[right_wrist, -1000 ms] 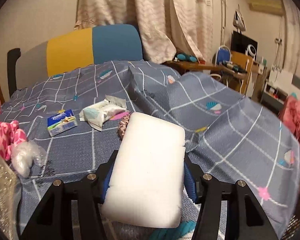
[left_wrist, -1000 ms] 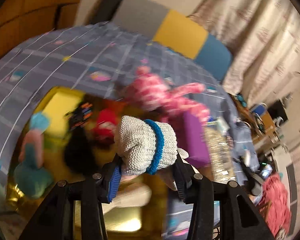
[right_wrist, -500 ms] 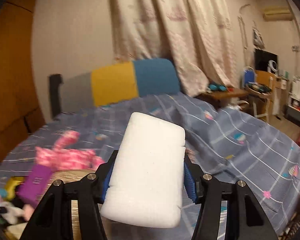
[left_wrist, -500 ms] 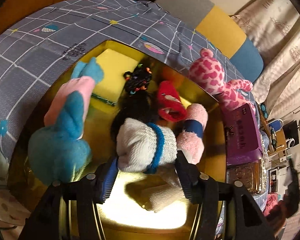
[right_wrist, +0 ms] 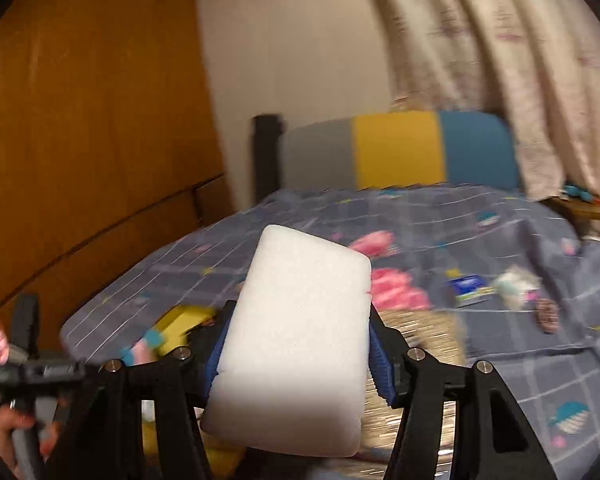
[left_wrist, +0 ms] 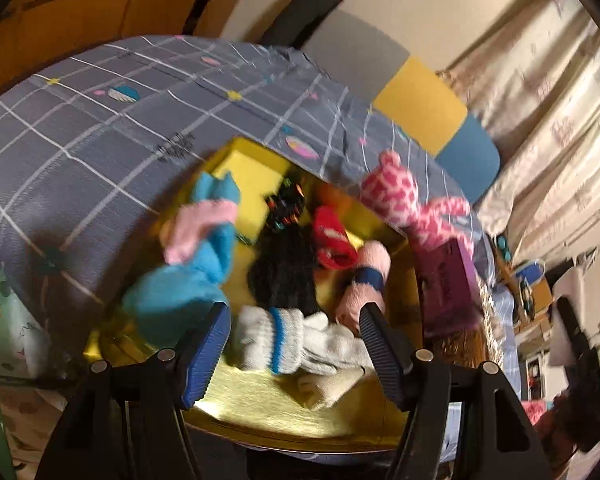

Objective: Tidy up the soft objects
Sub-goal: 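Open the left gripper to drop the glove in the tray while the right holds the block, then lower the white foam block into the tray and open the right gripper, then move both tools back to the remaining items on the bed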

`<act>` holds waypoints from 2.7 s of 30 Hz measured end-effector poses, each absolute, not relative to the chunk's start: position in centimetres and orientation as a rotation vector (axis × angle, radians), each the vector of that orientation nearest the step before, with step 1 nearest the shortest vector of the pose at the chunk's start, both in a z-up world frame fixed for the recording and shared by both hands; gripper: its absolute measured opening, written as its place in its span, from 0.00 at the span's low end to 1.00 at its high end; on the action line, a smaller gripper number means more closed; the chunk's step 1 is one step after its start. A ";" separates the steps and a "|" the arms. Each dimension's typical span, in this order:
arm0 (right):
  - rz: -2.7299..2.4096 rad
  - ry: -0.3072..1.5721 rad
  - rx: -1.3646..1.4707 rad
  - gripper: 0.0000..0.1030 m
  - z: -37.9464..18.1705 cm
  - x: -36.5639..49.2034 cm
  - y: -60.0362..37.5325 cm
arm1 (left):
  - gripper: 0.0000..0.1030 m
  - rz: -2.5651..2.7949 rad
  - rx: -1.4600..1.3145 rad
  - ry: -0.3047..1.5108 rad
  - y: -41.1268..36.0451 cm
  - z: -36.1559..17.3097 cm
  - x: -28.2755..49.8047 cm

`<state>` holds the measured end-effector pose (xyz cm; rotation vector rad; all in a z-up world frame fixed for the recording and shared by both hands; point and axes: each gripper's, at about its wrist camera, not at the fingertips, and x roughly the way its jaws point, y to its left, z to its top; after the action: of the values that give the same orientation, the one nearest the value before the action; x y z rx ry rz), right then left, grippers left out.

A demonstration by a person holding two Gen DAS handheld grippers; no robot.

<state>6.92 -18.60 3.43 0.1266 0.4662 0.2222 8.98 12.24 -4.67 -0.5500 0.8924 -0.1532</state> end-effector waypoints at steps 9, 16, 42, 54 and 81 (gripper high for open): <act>0.467 0.708 0.125 0.59 -0.3 10.7 -9.4 | 0.66 -0.063 -0.574 0.817 15.7 -3.9 7.6; 0.558 0.862 0.188 0.59 -3.8 14.5 -2.9 | 0.66 -0.041 -0.584 0.787 17.3 -3.5 6.8; 0.420 0.924 0.181 0.82 -7.0 14.6 -1.5 | 0.66 -0.002 -0.623 0.782 18.9 -4.0 6.2; 0.542 1.076 0.072 0.82 -8.8 13.4 -1.0 | 0.66 -0.013 -0.570 0.790 17.0 -3.2 6.4; -0.121 0.562 0.508 0.82 0.2 5.3 -34.9 | 0.66 -0.418 -0.299 0.870 -2.2 0.4 9.3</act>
<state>5.28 -34.86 0.24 0.5076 0.5619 -0.1207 9.30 -2.24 0.44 -0.2991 0.8696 -0.4178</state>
